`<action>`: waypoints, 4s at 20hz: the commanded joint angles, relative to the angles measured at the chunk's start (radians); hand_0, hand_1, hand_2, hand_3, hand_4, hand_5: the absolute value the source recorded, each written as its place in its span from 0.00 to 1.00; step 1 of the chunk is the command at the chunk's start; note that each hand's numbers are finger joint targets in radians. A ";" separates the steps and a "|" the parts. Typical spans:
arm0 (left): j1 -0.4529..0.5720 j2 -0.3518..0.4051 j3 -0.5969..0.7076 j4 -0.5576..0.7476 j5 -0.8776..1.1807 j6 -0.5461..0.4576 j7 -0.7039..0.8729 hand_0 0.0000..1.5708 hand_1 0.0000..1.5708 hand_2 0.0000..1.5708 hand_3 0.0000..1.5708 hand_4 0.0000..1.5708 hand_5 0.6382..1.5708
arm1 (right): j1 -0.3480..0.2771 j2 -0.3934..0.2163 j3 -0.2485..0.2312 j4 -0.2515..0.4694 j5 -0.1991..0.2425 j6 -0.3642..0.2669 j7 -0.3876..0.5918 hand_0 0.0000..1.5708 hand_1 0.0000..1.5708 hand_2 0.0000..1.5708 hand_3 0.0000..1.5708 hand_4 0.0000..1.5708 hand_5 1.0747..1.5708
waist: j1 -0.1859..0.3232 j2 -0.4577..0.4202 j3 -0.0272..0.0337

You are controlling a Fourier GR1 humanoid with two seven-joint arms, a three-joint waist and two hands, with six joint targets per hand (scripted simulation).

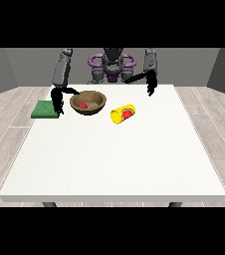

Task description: Pick the cup and pour the ball into the bowl, then pick the bowl and place it on the pad

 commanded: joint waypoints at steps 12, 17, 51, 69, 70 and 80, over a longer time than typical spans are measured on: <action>-0.067 0.018 -0.026 -0.081 0.008 -0.066 0.090 0.00 0.00 0.00 0.00 0.00 0.99 | -0.032 0.063 -0.037 0.041 -0.042 -0.050 0.015 0.00 0.00 0.00 0.00 0.15 0.92 | 0.089 0.045 0.0074; -0.004 0.003 -0.016 -0.034 0.004 -0.040 0.104 0.00 0.00 0.00 0.00 0.00 0.99 | -0.047 0.134 -0.001 0.008 -0.032 -0.131 0.115 0.00 0.00 0.00 0.00 0.24 0.96 | 0.031 -0.091 0.0070; 0.076 0.093 0.083 -0.023 0.103 -0.083 -0.020 0.00 0.00 0.00 0.00 0.00 1.00 | -0.122 -0.187 -0.056 0.019 -0.044 -0.147 0.489 1.00 1.00 1.00 1.00 0.68 0.97 | -0.021 -0.047 0.0079; 0.051 0.078 0.018 -0.256 0.027 0.021 -0.088 0.00 0.00 0.00 0.00 0.00 0.99 | -0.144 -0.494 -0.190 0.183 -0.099 0.093 0.227 1.00 1.00 1.00 0.00 0.66 0.99 | 0.020 0.290 0.0095; 0.081 0.061 -0.012 -0.305 0.001 0.036 -0.046 0.00 0.00 0.00 0.00 0.00 0.99 | -0.120 -0.502 -0.184 0.210 -0.086 0.114 0.212 1.00 1.00 1.00 0.00 0.67 0.99 | 0.009 0.272 0.0100; 0.137 0.068 -0.051 -0.494 -0.026 0.025 0.066 0.00 0.00 0.00 0.00 0.00 0.99 | -0.198 -0.574 -0.203 0.296 -0.093 0.165 0.233 1.00 1.00 1.00 0.14 0.64 1.00 | -0.014 0.284 0.0096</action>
